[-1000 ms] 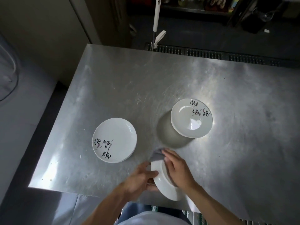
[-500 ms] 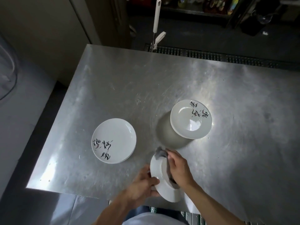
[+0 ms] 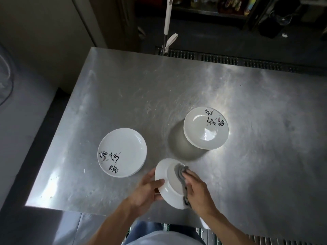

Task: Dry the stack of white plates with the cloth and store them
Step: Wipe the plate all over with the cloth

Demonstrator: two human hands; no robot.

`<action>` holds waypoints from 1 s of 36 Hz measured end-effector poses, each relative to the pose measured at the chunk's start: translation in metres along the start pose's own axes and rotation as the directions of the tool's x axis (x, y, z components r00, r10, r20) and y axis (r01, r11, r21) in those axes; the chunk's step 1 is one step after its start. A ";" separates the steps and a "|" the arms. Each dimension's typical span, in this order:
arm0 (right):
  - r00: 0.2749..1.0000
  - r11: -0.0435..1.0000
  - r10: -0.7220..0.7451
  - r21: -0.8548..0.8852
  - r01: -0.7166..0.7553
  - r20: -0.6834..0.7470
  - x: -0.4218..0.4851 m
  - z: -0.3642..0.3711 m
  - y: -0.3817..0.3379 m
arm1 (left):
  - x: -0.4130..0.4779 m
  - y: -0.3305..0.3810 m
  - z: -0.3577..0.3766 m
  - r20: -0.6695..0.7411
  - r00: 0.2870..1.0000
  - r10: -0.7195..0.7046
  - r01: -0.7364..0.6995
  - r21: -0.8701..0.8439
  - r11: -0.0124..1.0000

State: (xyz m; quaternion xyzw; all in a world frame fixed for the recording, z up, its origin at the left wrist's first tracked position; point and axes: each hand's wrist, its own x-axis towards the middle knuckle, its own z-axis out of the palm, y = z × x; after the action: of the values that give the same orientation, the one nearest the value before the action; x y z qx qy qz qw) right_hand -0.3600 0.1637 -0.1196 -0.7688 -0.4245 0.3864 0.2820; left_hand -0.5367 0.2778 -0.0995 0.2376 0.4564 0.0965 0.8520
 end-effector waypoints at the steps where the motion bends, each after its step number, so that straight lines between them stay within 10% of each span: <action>1: 0.998 0.998 -0.063 0.003 0.063 0.023 -0.005 0.004 -0.005 | 0.000 -0.003 0.002 -0.018 1.000 0.011 -0.012 -0.012 1.000; 13: 0.975 0.976 -0.216 0.001 0.216 0.060 0.026 0.000 -0.028 | -0.003 -0.004 0.025 0.030 0.995 0.091 -0.090 -0.034 0.995; 21: 0.970 0.970 0.240 0.043 -0.241 0.029 0.022 -0.024 0.012 | -0.010 -0.011 0.021 -0.084 0.994 0.067 -0.074 -0.086 0.994; 36: 0.880 0.858 -0.462 -0.309 0.411 -0.113 -0.024 -0.020 -0.019 | -0.001 0.025 0.051 -0.091 0.993 0.073 -0.089 -0.190 0.978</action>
State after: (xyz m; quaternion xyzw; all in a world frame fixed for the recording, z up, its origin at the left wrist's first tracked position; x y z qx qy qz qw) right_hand -0.3601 0.1500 -0.0860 -0.7158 -0.6100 0.1767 0.2902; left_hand -0.4943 0.2828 -0.0630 0.1676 0.4700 0.1850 0.8466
